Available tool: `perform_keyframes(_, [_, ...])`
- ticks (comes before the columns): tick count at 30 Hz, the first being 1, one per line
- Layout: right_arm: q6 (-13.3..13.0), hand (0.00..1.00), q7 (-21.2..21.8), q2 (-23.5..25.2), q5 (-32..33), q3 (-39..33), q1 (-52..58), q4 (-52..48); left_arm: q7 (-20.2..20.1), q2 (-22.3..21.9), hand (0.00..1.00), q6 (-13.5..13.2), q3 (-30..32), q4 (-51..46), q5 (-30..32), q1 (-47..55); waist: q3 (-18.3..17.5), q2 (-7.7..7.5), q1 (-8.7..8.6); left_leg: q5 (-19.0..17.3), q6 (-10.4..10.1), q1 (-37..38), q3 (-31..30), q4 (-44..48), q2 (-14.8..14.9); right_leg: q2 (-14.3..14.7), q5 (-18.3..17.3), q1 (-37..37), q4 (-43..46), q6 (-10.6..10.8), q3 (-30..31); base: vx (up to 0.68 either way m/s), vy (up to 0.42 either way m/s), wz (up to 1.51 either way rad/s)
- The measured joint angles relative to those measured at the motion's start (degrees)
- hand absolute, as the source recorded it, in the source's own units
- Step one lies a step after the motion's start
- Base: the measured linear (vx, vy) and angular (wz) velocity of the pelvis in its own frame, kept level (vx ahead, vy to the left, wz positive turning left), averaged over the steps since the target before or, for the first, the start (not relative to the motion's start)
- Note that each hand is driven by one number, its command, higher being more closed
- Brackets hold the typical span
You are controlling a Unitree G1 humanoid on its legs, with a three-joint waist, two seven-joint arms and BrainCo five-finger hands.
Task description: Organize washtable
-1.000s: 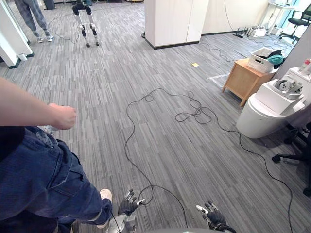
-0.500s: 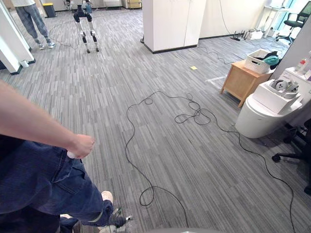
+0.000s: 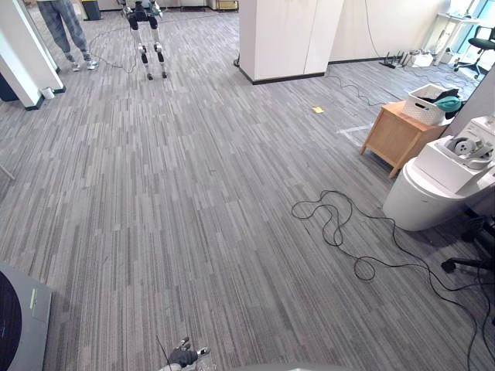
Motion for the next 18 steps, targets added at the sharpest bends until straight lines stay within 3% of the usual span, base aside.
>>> perform_keyframes(8, [-1.4, 0.00, -0.6, -0.2, 4.4, 1.8, -0.2, -0.5, 0.3, 0.4, 0.00, -0.8, -0.6, -0.1, -0.1, -0.5, 1.8, 0.00, -0.51, 0.0, 0.0, -0.6, 2.8, 0.1, 0.1, 0.3, 0.0, -2.5, 1.7, 0.0, 2.7, -0.03, -0.007, -0.16])
perform_keyframes(11, [-2.4, 0.00, -1.9, -0.7, 6.8, 5.3, -1.0, -0.7, 0.9, 1.9, 0.00, -1.9, -4.6, -0.7, -0.3, -0.9, 2.6, -0.52, -1.10, 0.0, 0.0, -2.3, 2.8, 0.6, -0.1, 0.1, 0.0, -4.1, 2.4, 0.0, 3.0, -0.04, -0.015, -0.02])
perform_keyframes(12, [-2.7, 0.00, -2.3, -0.7, 7.2, 5.6, -1.2, -0.9, 1.5, 2.1, 0.00, -2.1, -5.2, -1.1, -0.4, -0.9, 3.0, -1.11, -1.41, 0.0, 0.0, -2.6, 2.3, 1.1, -0.2, 0.0, 0.0, -4.1, 2.5, 0.0, 2.6, -0.03, -0.022, 0.20])
perform_keyframes(18, [-3.0, 0.00, -3.9, -0.9, 8.5, 8.3, -2.2, -1.8, 4.0, 2.7, 0.00, -2.7, -6.9, -2.4, -2.4, -0.5, 3.5, -1.41, -1.37, 0.3, -0.1, -4.5, -3.4, 2.1, -0.5, -0.8, -1.6, -2.4, 3.0, 0.0, -3.4, 0.02, -0.043, 0.50])
